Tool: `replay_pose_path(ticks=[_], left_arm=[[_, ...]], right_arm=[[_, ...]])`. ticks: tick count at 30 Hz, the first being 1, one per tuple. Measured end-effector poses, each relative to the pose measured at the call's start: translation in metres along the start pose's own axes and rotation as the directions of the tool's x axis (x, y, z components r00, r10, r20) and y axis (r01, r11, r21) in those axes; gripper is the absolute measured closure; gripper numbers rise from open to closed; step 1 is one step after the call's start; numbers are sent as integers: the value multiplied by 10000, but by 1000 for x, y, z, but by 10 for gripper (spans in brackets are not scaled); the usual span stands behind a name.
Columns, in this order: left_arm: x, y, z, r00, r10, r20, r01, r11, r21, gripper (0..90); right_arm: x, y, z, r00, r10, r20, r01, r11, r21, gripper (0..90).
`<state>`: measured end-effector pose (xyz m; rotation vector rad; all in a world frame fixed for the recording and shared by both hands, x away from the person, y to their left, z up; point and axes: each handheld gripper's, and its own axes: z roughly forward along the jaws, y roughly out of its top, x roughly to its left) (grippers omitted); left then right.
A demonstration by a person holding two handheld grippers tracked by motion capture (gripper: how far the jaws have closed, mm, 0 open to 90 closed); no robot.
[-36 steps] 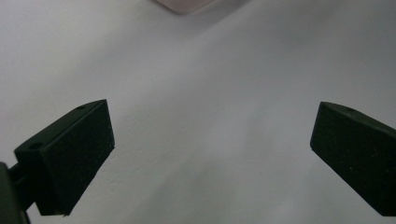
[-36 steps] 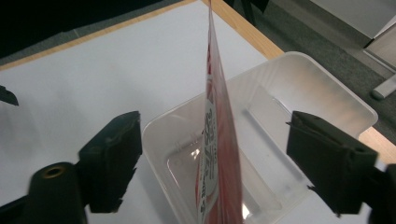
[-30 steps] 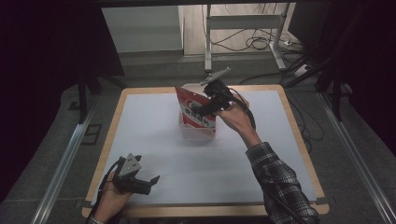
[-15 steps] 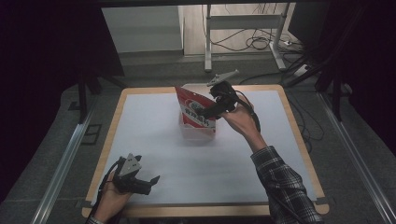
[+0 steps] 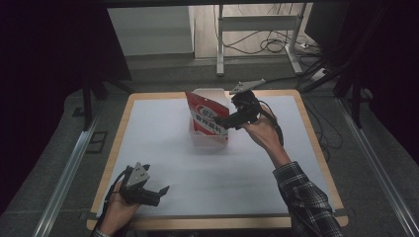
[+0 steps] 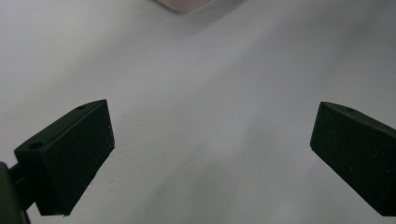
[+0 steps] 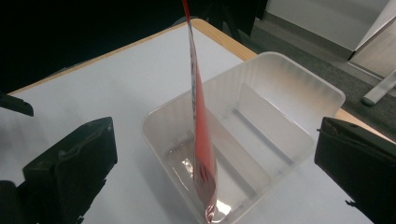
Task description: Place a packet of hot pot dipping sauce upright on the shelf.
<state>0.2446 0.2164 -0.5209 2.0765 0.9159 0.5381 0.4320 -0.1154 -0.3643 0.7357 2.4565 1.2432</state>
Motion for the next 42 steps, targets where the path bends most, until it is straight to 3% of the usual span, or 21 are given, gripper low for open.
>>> replay_pose_path(ticks=[8,42], left_arm=[[-1,0,0,10000,12,11,-12,10000,3,0],[-2,0,1,10000,18,55,-18,10000,33,0]], right_arm=[[0,-11,-7,9998,74,-167,-75,9999,-81,0],[12,-47,-32,9998,175,-7,-176,9998,-105,0]])
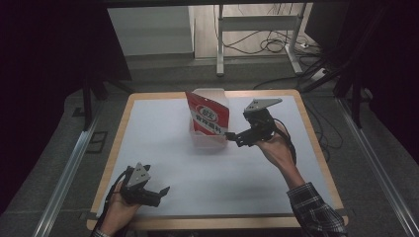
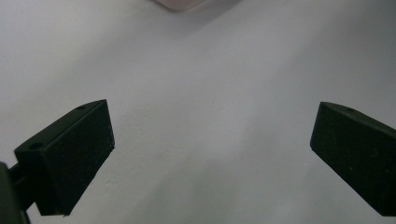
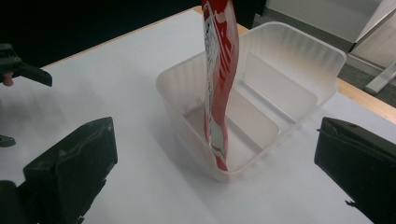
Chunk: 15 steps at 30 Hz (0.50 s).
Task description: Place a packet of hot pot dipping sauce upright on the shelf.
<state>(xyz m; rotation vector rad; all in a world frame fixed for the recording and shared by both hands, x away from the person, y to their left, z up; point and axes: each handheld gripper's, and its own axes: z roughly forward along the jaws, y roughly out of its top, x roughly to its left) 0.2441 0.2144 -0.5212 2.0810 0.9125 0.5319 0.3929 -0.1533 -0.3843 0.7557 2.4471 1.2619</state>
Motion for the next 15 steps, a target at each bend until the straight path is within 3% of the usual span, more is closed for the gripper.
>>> replay_pose_path(ticks=[15], left_arm=[[-1,0,1,10000,51,13,-51,10000,39,0]], right_arm=[[9,-19,-11,9999,90,73,-89,9999,-130,0]])
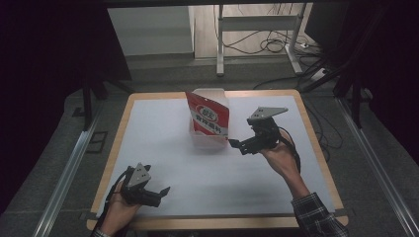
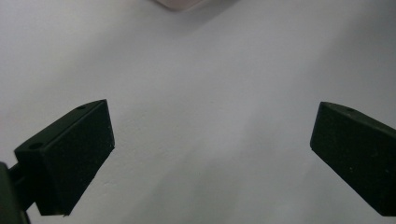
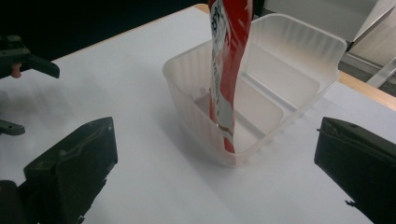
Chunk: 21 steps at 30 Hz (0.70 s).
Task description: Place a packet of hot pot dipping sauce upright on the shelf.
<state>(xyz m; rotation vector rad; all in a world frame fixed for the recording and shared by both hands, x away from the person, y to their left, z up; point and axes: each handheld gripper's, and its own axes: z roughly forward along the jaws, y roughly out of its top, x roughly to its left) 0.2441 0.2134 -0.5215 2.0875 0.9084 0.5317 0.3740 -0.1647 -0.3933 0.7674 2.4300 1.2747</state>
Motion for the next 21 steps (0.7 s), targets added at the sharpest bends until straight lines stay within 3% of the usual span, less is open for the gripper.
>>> replay_pose_path(ticks=[21], left_arm=[[-1,0,1,10000,17,48,-17,10000,11,0]], right_arm=[[7,-39,-2,9994,132,321,-134,9999,73,0]])
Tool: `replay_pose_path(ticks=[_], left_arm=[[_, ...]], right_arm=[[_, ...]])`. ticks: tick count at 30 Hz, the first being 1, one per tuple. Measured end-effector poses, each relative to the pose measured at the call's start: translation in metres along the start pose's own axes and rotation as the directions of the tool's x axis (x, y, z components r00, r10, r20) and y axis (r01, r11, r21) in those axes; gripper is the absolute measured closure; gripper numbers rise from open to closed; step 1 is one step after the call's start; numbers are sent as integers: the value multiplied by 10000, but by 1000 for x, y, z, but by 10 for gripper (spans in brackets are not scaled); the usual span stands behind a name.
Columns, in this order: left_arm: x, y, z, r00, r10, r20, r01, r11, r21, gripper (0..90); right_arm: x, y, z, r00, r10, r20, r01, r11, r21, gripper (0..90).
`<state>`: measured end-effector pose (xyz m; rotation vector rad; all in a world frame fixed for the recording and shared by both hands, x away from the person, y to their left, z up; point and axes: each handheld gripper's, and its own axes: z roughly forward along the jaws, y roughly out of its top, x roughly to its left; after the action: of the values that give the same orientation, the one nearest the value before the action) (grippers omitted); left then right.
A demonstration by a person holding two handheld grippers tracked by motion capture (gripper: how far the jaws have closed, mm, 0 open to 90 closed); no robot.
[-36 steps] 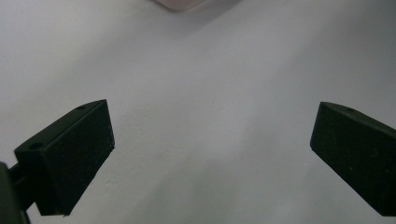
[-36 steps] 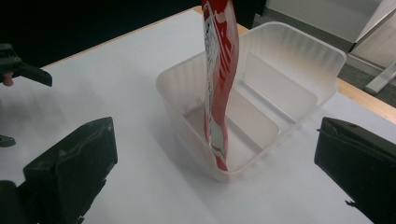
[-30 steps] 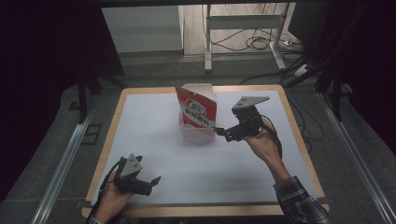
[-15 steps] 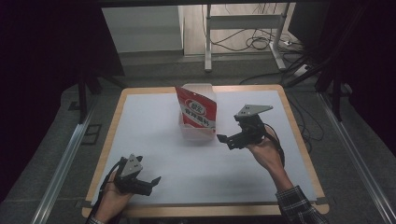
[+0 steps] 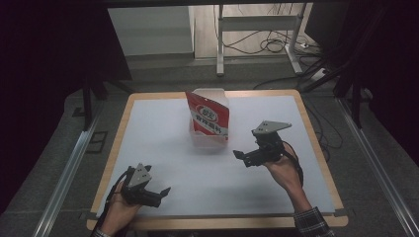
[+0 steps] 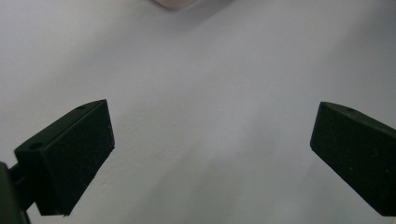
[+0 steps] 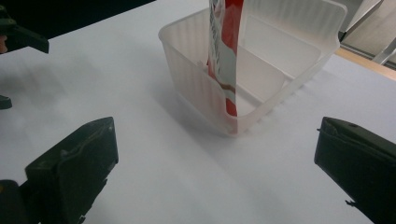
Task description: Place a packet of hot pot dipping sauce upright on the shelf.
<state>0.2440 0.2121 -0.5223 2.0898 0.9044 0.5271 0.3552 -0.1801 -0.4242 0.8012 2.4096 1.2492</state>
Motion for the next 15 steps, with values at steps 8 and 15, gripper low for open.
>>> replay_pose_path(ticks=[8,15], left_arm=[[0,0,0,10000,38,21,-38,10000,-15,0],[0,1,-1,10000,61,37,-61,10000,-40,0]], right_arm=[[0,-11,-6,9998,20,180,-22,10000,89,0],[3,-17,-17,9993,-52,362,50,10000,64,0]])
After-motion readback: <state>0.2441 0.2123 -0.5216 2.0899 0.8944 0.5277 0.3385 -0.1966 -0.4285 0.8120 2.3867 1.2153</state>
